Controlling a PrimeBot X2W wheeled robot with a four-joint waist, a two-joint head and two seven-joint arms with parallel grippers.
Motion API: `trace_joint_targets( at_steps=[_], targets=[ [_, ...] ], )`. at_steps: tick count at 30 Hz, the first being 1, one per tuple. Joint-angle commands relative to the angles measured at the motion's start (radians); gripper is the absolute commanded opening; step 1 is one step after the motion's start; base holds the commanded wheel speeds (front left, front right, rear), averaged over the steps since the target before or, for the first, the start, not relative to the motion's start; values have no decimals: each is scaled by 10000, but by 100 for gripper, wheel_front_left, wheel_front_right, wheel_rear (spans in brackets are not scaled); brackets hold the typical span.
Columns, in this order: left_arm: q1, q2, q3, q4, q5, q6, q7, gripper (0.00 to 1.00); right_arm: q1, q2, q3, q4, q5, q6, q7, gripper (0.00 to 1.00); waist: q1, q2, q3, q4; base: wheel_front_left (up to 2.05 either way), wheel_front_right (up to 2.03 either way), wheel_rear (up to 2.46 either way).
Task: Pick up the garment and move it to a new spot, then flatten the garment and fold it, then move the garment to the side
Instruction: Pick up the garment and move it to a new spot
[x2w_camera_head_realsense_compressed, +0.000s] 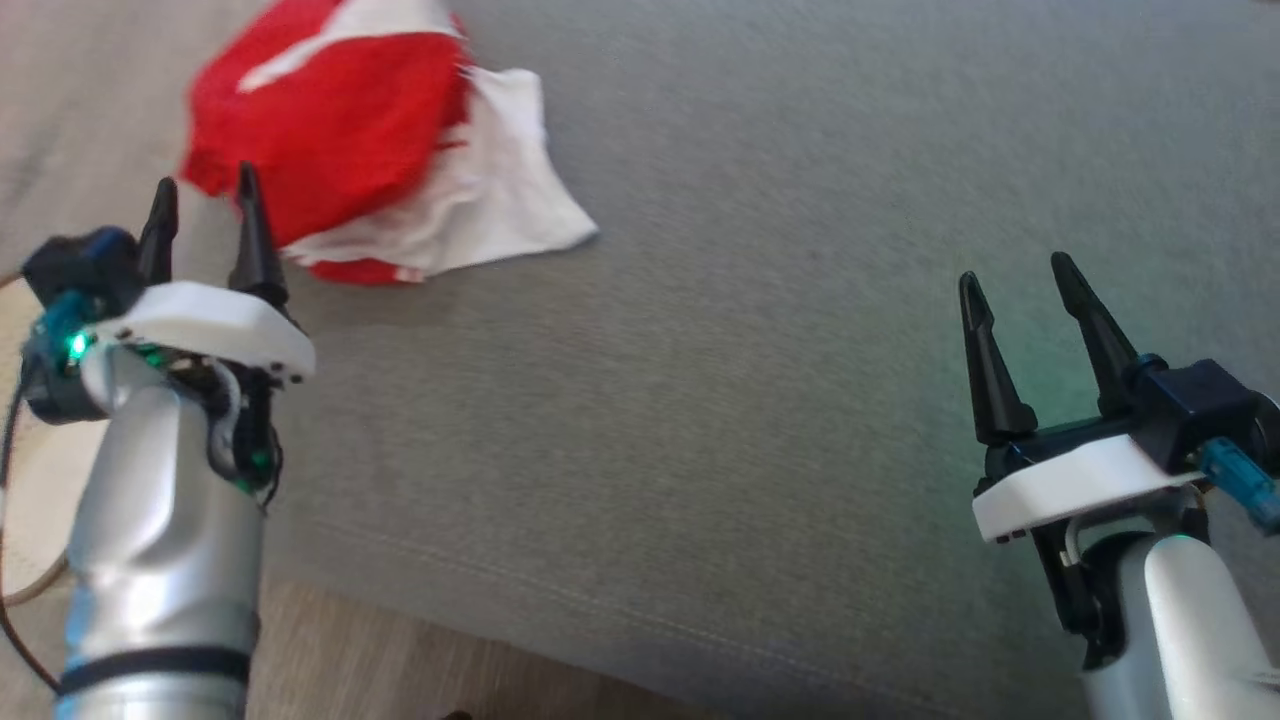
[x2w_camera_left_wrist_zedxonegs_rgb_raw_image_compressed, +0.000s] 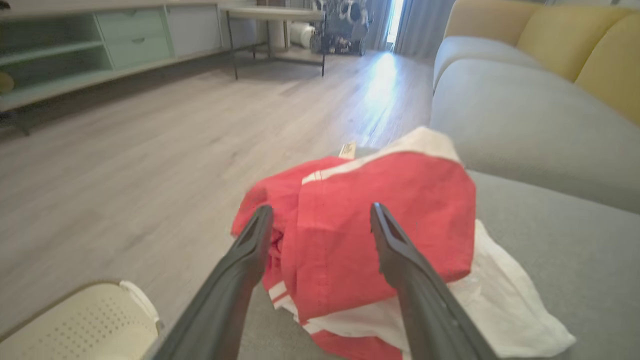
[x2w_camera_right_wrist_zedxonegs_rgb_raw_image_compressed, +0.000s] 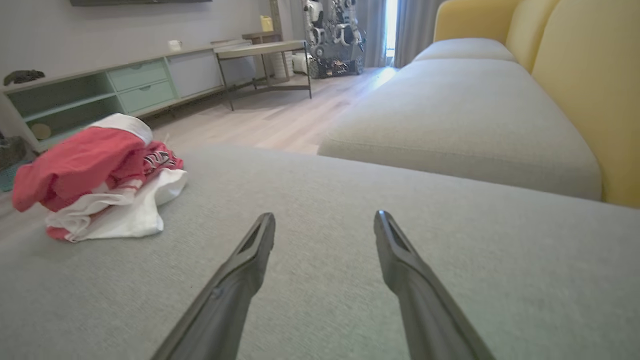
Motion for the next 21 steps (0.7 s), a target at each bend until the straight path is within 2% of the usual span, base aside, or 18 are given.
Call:
trace_joint_targets(
  at_steps=[1, 2, 3, 5, 13, 14, 15, 21],
  targets=[
    [-670, 558, 440, 550, -208, -146, 42, 100, -379, -27, 295, -377, -60, 40, 22, 100, -1, 0, 661, -706, 0, 0, 0],
    [-670, 558, 440, 550, -208, -146, 42, 100, -379, -27, 295, -377, -60, 40, 22, 100, -1, 0, 661, -706, 0, 0, 0],
    [-1118, 699, 553, 1560, -371, -245, 86, 100, -475, -44, 368, -381, -47, 40, 26, 100, -1, 0, 805, -878, 0, 0, 0],
    [-1484, 830, 605, 2444, -452, -287, 116, 100, -594, -76, 420, -379, -34, 40, 30, 100, -1, 0, 933, -1017, 0, 0, 0],
    [-2536, 1014, 828, 4608, -846, -422, 142, 100, -734, -187, 393, -435, 11, 40, 121, 100, -1, 0, 1255, -1088, 0, 0, 0],
    [-2644, 1017, 799, 4814, -857, -473, 148, 71, -730, -196, 391, -436, 13, 40, 137, 100, -1, 0, 1261, -1069, 0, 0, 0],
    [-2827, 1053, 719, 5067, -825, -535, 91, 0, -719, -200, 377, -433, 10, 40, 151, 100, -1, 0, 1233, -1015, 0, 0, 0],
    [-3028, 1346, 462, 4688, -441, -397, -166, 0, -649, -169, 335, -320, 66, 40, 78, 100, -1, 0, 850, -836, 0, 0, 0]
  ],
)
